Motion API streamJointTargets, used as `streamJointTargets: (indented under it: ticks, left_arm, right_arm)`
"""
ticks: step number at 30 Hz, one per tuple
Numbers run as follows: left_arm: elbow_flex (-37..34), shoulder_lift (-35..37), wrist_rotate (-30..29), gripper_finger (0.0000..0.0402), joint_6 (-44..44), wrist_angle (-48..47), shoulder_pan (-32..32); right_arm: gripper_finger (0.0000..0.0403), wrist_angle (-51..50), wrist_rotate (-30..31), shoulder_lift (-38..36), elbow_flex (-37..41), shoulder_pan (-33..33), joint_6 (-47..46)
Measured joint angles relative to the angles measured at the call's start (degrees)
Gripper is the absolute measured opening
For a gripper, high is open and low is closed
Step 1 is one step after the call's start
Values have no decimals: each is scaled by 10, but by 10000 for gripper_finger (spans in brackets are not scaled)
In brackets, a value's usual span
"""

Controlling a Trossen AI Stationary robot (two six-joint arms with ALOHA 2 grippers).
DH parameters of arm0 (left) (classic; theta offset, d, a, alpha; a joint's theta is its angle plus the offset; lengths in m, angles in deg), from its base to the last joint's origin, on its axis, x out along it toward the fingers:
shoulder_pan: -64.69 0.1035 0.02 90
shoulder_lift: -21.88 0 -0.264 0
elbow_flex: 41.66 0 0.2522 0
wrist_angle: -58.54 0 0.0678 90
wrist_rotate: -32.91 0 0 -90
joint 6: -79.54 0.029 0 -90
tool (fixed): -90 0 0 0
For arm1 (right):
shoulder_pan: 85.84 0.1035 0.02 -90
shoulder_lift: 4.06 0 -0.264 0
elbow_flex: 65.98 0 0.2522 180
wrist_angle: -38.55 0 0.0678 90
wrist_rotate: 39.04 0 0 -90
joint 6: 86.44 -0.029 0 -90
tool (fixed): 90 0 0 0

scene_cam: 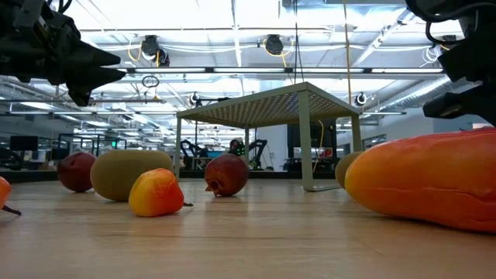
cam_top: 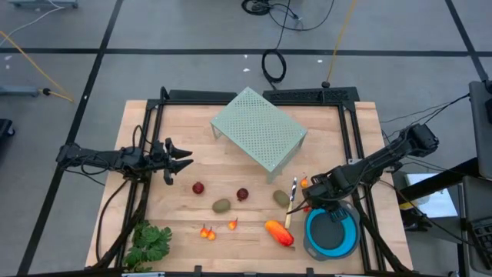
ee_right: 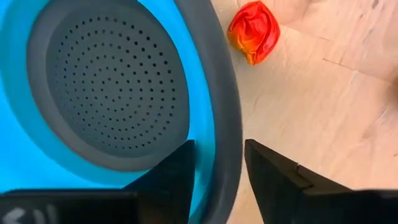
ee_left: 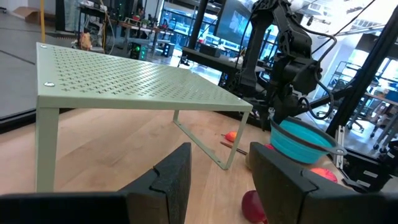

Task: Pick & Place Fruit
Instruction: Put the blue strainer bowl on the shelf

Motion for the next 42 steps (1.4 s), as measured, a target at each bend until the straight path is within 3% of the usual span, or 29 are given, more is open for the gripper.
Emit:
streamJointTargets:
  ticks: [11, 21, 29, 37, 42]
  left_arm:
    - [0, 0, 0, 161, 0, 0, 0]
    - [0, 0, 0, 161, 0, 1, 0]
    - [0, 0, 0, 161, -3, 1, 0]
    - [0, 0, 0, 161, -8, 12, 0]
    - [0, 0, 0, 161, -34, 44, 0]
  right_arm:
    - [11, 6, -5, 0, 1, -1, -33]
    - [6, -5, -34, 0, -35, 0, -65]
    - [3, -76, -34, 0, -133, -1, -75]
    - [3, -124, -90, 0, -226, -1, -86]
    - [3, -159, -94, 0, -265, -1, -122]
